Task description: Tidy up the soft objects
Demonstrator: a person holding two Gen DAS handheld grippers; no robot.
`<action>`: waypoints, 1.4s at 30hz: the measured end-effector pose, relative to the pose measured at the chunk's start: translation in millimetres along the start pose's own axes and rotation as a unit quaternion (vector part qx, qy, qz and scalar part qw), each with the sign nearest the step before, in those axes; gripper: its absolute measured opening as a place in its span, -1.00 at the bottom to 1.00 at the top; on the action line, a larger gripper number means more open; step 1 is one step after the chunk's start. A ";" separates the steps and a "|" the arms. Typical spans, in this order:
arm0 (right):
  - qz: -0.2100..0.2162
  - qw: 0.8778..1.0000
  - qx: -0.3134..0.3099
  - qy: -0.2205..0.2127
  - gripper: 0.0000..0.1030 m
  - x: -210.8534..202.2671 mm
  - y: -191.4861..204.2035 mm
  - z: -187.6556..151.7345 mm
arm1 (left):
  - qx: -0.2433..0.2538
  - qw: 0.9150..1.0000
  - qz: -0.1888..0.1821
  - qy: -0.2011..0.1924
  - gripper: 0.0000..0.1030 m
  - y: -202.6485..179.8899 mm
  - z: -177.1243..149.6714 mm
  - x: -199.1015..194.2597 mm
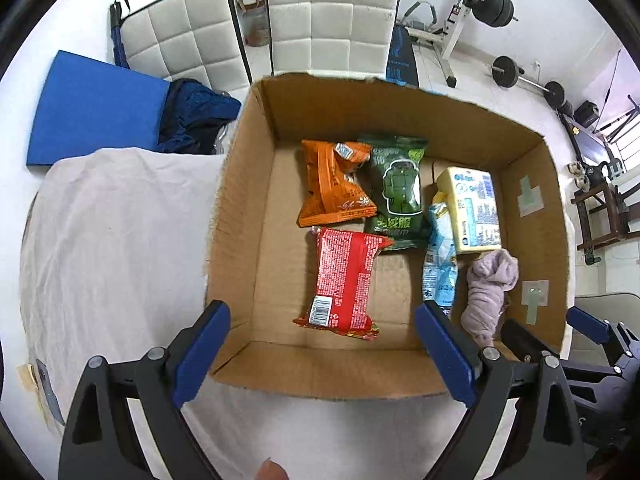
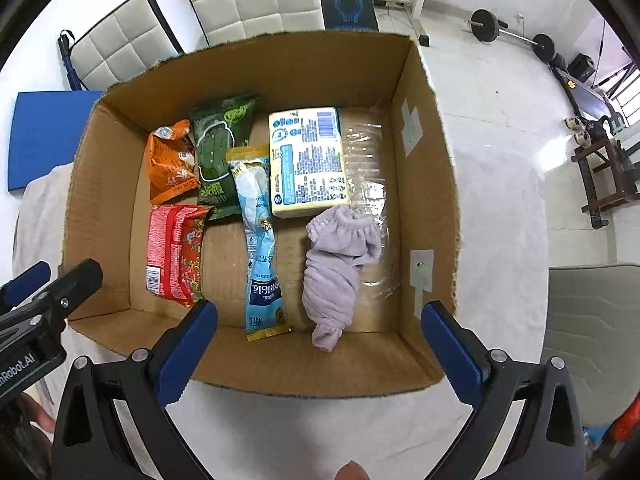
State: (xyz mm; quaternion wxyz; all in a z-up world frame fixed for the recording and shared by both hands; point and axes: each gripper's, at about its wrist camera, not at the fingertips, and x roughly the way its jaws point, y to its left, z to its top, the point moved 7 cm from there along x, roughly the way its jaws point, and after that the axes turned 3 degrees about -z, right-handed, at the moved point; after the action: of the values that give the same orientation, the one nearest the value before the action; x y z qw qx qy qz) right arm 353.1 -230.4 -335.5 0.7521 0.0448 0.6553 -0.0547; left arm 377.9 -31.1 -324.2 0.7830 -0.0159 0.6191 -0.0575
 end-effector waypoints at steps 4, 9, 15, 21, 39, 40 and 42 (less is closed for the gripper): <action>0.009 1.000 -0.001 -0.011 1.00 -21.8 -2.1 -10.3 | 0.003 0.999 0.001 -0.035 0.85 -2.9 -5.5 -35.0; 0.013 0.998 0.009 -0.056 1.00 -70.1 -12.5 -35.4 | 0.012 0.997 -0.002 -0.076 0.85 -9.8 -26.3 -89.8; 0.027 0.994 0.010 -0.101 1.00 -139.1 -21.5 -68.7 | 0.024 0.993 0.000 -0.119 0.85 -21.0 -57.0 -157.6; 0.039 0.988 0.010 -0.150 1.00 -213.7 -31.8 -104.2 | 0.045 0.987 -0.005 -0.152 0.85 -37.2 -90.1 -221.9; 0.046 0.981 -0.011 -0.188 1.00 -331.2 -43.2 -192.9 | 0.024 0.982 -0.014 -0.187 0.85 -39.8 -140.5 -302.2; 0.044 0.981 -0.010 -0.190 1.00 -333.5 -44.3 -194.6 | 0.021 0.981 -0.015 -0.190 0.85 -39.2 -141.3 -304.2; 0.037 0.980 -0.009 -0.196 1.00 -337.1 -46.2 -194.8 | 0.021 0.981 -0.007 -0.194 0.85 -39.1 -142.8 -305.8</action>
State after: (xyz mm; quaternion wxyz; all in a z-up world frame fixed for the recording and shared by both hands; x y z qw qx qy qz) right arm 109.9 -241.2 -28.2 0.8679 0.0509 0.4933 -0.0288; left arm 167.1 -29.7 -57.7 0.8878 -0.0145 0.4544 -0.0716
